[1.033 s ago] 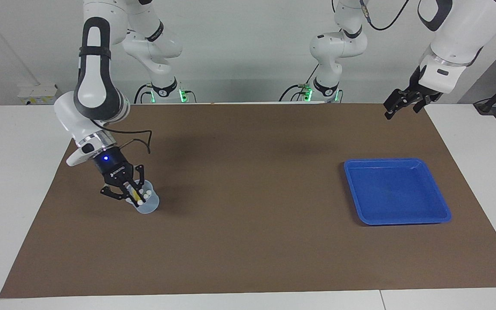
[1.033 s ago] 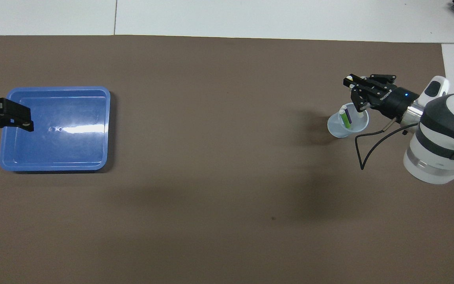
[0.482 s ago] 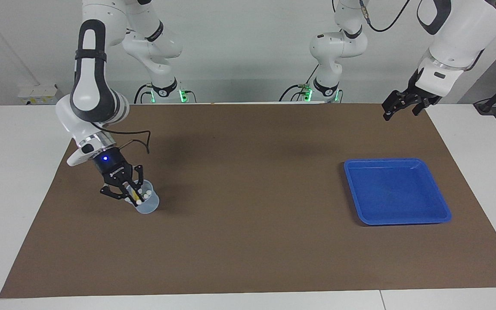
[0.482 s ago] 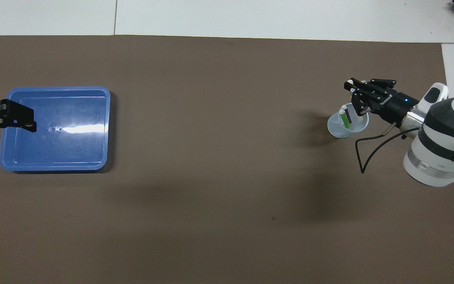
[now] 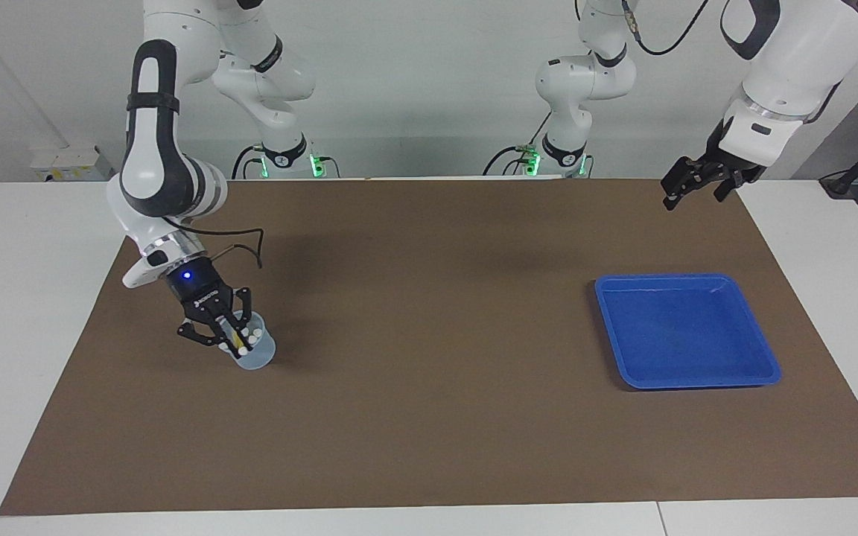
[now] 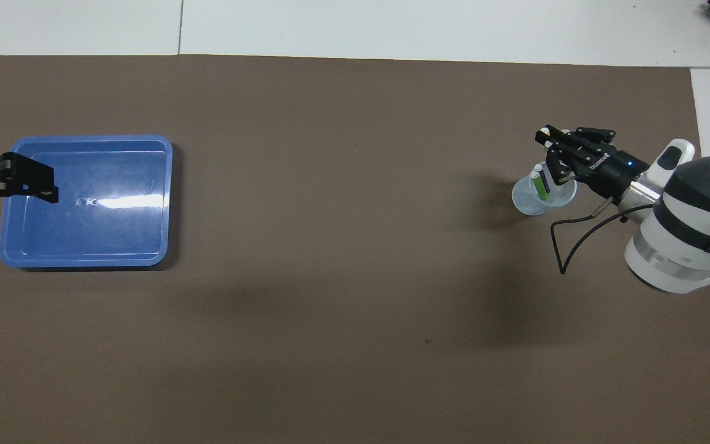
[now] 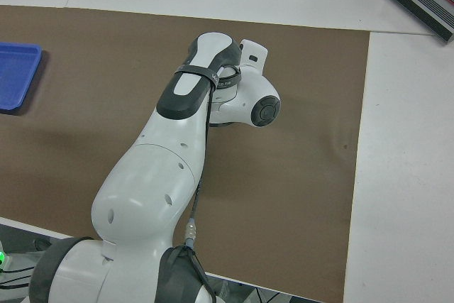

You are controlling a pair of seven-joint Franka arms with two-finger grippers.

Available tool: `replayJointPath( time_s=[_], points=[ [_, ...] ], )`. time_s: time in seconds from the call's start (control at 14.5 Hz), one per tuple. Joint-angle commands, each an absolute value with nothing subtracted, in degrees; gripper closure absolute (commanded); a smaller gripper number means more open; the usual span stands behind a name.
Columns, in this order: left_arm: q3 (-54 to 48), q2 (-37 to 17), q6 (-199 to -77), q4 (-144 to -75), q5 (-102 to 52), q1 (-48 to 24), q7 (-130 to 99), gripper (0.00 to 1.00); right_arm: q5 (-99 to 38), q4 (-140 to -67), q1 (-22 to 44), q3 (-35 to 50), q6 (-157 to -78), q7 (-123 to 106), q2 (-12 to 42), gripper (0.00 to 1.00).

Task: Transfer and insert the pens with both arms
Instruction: 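Lower the yellow pen into the white cup with the right gripper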

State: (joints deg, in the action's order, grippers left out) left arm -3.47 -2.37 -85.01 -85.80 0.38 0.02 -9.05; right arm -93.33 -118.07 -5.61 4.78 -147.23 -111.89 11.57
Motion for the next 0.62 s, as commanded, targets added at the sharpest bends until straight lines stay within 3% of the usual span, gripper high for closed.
replayJointPath(
  time_s=[0.0,0.07,0.14,0.21,0.28,0.55],
  points=[
    [-2.28,-2.20,-85.95,-86.13,-0.35,-1.05,-8.17,0.00,-95.01,-120.14,-7.46,5.27,-145.20,-114.26,10.55,1.00],
    [-2.29,-2.20,-86.04,-86.13,-0.44,-1.32,-8.17,0.00,-95.01,-120.58,-7.73,5.27,-144.50,-114.34,10.37,1.00],
    [-2.29,-2.11,-85.87,-86.13,-0.44,-1.32,-8.09,0.00,-95.01,-120.76,-8.17,5.27,-144.23,-114.17,10.11,0.77],
    [-2.20,-2.20,-85.87,-86.22,-0.44,-1.23,-8.09,0.00,-95.01,-121.37,-8.35,5.27,-144.23,-114.17,10.02,0.15],
    [-2.20,-2.20,-85.87,-86.13,-0.53,-1.32,-8.17,0.00,-95.01,-121.64,-8.35,5.36,-144.14,-114.17,9.85,0.00],
    [-2.02,-2.29,-85.61,-86.04,-0.53,-1.32,-8.17,0.00,-95.01,-121.11,-7.39,5.27,-145.10,-112.16,8.45,0.00]
  ],
)
